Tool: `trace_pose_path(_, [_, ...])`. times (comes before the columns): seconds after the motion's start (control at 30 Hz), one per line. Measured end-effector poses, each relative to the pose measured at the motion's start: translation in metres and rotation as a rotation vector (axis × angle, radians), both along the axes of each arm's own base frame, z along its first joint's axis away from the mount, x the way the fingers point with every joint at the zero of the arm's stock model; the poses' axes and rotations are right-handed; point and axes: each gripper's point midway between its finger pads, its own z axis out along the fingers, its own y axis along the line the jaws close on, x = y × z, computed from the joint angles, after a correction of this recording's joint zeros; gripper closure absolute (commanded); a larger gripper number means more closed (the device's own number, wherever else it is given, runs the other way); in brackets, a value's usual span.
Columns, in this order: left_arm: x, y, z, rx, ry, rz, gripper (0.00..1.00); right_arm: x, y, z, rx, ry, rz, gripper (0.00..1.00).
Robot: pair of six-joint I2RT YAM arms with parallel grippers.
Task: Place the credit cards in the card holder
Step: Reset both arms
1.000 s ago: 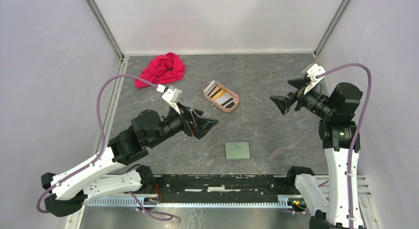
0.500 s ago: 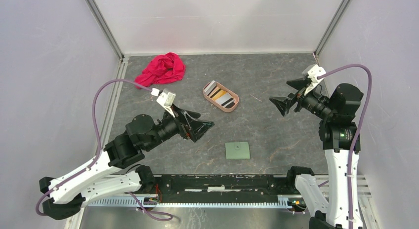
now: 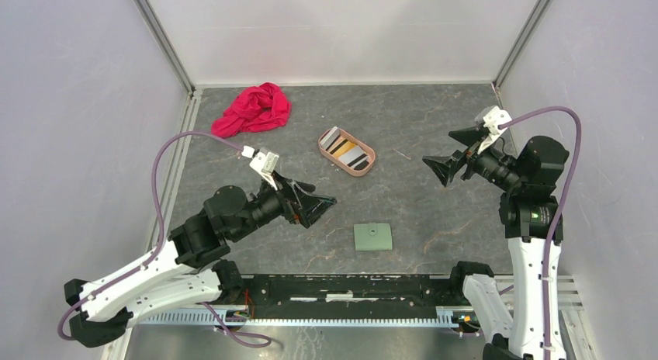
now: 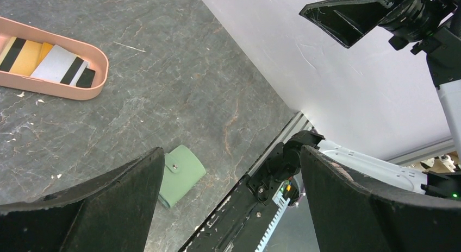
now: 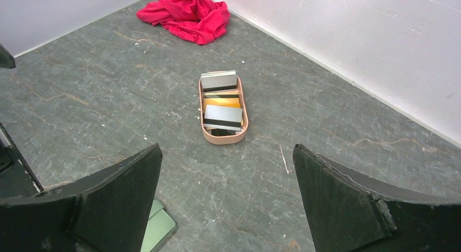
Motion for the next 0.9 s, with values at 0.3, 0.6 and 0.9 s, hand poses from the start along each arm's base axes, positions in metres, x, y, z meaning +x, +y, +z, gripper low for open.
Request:
trace_pose_path(0.3, [-0.0020, 0.0036, 0.0045, -0.017, -0.010, 0.000, 0.00, -0.0004, 0.0009, 0.0029, 0.003, -0.012, 0.009, 0.02])
trace_pose_path(0.6, [-0.0025, 0.0046, 0.0051, -0.021, -0.011, 0.001, 0.00, 0.0000, 0.0003, 0.0038, 0.007, -0.012, 0.006, 0.02])
trace_pose_path(0.9, [-0.0027, 0.0049, 0.0054, -0.022, -0.012, 0.001, 0.00, 0.0005, -0.0005, 0.0043, 0.008, -0.014, 0.003, 0.02])
